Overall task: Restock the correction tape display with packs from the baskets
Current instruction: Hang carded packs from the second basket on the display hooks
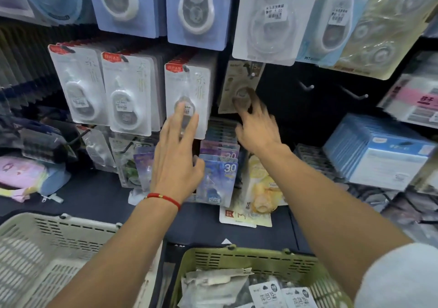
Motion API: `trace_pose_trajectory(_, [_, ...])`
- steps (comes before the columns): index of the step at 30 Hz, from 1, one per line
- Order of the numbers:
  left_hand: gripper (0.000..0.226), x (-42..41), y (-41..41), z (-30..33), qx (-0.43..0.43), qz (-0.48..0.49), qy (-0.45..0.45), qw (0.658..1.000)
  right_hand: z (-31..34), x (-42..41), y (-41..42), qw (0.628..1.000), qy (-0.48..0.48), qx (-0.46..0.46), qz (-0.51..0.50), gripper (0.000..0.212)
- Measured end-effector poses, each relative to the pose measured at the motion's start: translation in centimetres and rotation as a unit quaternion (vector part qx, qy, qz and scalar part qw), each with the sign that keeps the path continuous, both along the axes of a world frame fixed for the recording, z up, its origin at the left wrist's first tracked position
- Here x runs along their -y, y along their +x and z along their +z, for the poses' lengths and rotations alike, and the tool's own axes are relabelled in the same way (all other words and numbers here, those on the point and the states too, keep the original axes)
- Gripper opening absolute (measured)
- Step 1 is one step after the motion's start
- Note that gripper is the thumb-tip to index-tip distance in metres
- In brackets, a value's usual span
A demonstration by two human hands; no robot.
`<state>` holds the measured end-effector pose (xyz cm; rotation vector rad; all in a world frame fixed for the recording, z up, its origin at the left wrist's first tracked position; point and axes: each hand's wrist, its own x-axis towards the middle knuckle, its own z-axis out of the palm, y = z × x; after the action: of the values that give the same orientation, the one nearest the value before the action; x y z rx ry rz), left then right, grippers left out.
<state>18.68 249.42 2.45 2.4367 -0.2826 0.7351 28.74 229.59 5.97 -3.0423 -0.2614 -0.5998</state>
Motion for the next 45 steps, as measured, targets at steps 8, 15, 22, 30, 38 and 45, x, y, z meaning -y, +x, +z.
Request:
trace_pose_trajectory(8, [0.069, 1.4, -4.6, -6.0, -0.142, -0.107, 0.151, 0.972, -6.1, 6.8, -13.2, 0.987, 0.129, -0.064, 0.075, 0.031])
trace_pose_trajectory(15, [0.055, 5.7, -10.1, -10.8, -0.277, -0.272, 0.406, 0.827, -16.4, 12.7, -25.6, 0.897, 0.026, -0.442, -0.005, 0.056])
trace_pose_trajectory(22, [0.052, 7.9, -16.0, -14.6, -0.292, -0.295, 0.444, 0.794, -24.9, 10.9, -31.9, 0.815, 0.119, -0.551, -0.135, 0.126])
trace_pose_trajectory(30, [0.049, 6.9, -18.0, -16.3, -0.302, -0.246, 0.305, 0.869, -25.1, 12.7, -32.3, 0.890, 0.145, -0.412, -0.131, 0.058])
trace_pose_trajectory(38, [0.040, 8.2, -20.1, -16.2, -0.300, -0.219, 0.139, 0.918, -22.4, 14.5, -32.1, 0.883, 0.276, -0.309, -0.219, 0.059])
trace_pose_trajectory(45, [0.048, 10.2, -19.9, -13.3, -0.481, -0.112, -0.204, 0.845, -16.2, 12.6, -31.6, 0.711, 0.644, -0.206, -0.194, 0.058])
